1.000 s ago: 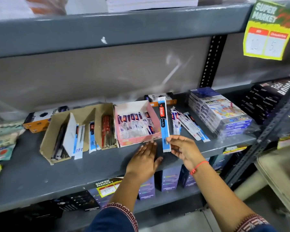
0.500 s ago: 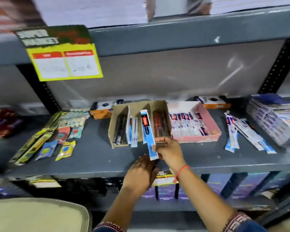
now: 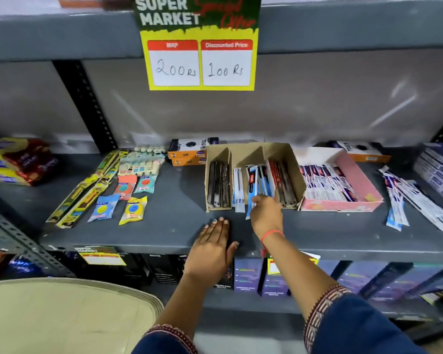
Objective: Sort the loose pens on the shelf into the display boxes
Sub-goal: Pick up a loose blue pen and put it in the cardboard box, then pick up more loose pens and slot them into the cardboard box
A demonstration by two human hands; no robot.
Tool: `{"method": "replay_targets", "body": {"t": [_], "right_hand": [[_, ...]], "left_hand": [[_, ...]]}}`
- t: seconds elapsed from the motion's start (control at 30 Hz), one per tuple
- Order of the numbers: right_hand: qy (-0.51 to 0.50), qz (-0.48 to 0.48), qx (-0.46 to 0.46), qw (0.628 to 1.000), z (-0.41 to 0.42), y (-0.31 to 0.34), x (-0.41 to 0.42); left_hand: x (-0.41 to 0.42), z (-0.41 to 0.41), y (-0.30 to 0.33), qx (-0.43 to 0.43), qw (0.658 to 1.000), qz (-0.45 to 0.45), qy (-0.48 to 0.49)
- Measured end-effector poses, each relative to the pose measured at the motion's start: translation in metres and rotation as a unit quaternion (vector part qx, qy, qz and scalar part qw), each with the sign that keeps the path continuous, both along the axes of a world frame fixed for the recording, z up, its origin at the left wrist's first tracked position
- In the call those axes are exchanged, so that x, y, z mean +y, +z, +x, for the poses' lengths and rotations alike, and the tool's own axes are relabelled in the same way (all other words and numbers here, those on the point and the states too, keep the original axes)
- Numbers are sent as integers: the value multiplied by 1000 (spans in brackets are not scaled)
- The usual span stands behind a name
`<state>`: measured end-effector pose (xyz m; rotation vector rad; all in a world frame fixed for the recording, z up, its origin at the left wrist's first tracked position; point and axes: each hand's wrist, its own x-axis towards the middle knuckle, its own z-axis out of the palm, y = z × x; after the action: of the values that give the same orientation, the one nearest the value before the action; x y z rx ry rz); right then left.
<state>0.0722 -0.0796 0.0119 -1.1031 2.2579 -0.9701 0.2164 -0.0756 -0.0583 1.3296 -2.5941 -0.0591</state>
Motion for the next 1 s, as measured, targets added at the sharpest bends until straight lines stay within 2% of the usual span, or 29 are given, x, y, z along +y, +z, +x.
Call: {"method": "replay_targets", "body": {"t": [0.17,0.43,0.6,0.7,0.8,0.93,1.0], "right_hand": [[42,42,103,993,-2,7,-17],[103,91,253,958,-8,12,-28],[102,29,250,962,-7,14,-1],[100,-56,206,972,-20,11,26],[52,-127,217,966,-54,8,52],[-73,-137,219,963,-125,7,83],[-121,-110,219,962,-164,5,97]], "left_hand": [[1,1,0,32,999,9,-13],[1,0,4,53,998,-24,-29],[5,-10,4,12,1000,3,1],[17,-32,2,-2,998,8,-56],[29,-71,3,-3,995,4,-95],[41,-131,9,-13,992,12,-127],[48,-158,11,-21,990,14,-136]]}}
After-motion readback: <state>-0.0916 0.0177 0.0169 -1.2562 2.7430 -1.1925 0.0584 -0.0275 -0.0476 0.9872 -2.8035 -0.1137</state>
